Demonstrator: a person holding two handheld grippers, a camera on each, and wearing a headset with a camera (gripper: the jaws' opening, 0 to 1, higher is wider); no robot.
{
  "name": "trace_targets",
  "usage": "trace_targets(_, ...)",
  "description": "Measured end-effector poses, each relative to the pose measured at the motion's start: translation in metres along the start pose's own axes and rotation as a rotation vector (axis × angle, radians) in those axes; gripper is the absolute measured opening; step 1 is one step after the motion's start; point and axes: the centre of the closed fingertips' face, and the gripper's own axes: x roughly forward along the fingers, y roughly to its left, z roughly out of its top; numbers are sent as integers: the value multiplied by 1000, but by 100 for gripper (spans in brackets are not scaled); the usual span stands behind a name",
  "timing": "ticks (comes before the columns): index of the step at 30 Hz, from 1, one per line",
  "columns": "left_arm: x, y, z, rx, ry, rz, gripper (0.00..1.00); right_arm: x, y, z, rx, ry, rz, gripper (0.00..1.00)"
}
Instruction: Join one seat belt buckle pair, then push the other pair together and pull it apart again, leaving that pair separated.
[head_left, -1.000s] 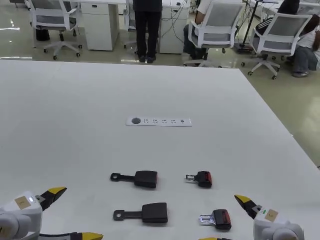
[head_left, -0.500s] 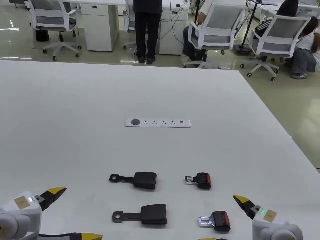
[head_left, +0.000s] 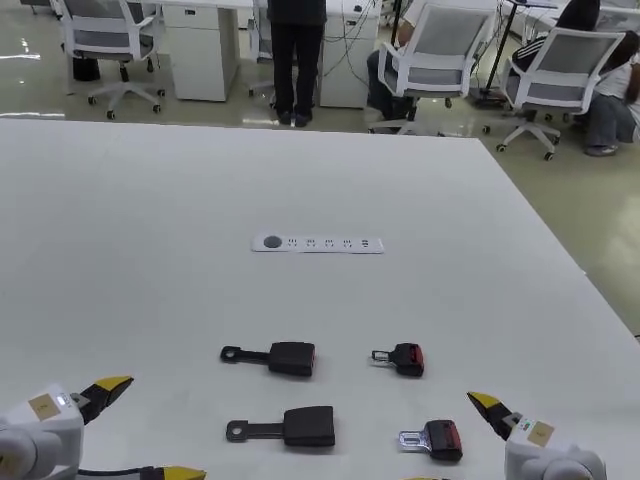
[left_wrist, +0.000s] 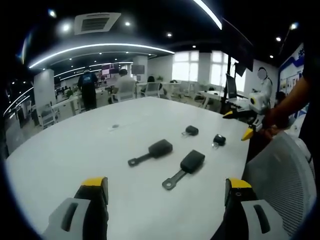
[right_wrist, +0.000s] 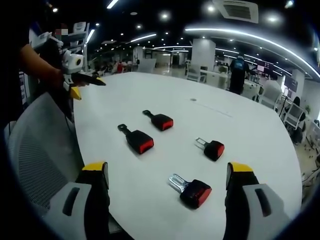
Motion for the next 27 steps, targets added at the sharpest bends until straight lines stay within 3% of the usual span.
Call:
trace_targets(10,-2,-7,1,-7,4,-3,99,1,-3,0,0,0,-4,98)
trace_targets(27,0,-4,-2,-11,3,-8,99,1,-7,-5,-4,13,-9,97)
